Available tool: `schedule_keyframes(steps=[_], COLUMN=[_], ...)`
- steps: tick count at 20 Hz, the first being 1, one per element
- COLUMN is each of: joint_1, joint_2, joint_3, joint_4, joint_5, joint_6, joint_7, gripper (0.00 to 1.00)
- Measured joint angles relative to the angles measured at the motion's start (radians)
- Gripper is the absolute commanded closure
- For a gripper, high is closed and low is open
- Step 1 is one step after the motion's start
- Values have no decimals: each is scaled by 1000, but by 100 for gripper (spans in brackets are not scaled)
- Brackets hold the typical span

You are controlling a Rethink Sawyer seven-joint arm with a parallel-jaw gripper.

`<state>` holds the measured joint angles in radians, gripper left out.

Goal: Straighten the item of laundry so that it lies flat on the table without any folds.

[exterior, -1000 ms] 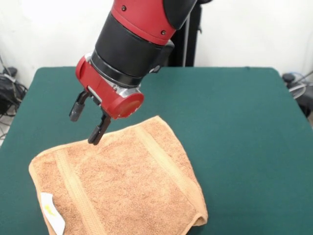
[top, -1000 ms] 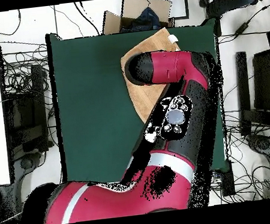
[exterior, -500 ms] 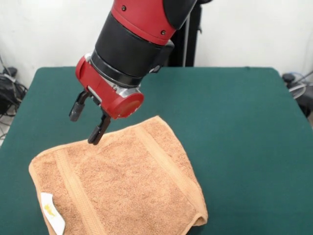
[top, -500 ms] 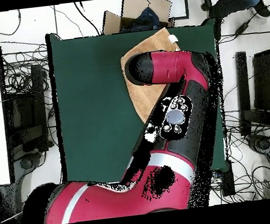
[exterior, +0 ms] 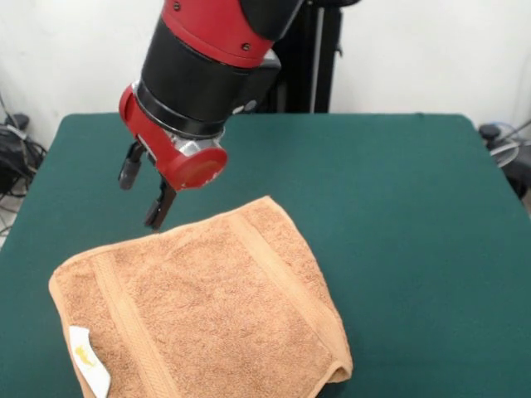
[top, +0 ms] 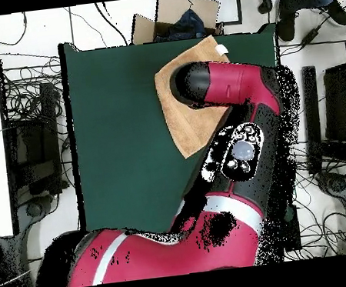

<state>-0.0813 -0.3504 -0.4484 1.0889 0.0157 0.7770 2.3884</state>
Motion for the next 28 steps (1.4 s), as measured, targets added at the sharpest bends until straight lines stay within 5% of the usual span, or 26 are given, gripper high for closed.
schedule_keyframes(steps=[11,20,28], joint_1=[-54,-65,-83], joint_2=[-11,-17,-6], joint_3=[75,151,204], joint_4=[61,148,187], joint_5=[189,256,255], joint_6=[122,2,-239], joint_7=[0,0,0], gripper=[0,0,0])
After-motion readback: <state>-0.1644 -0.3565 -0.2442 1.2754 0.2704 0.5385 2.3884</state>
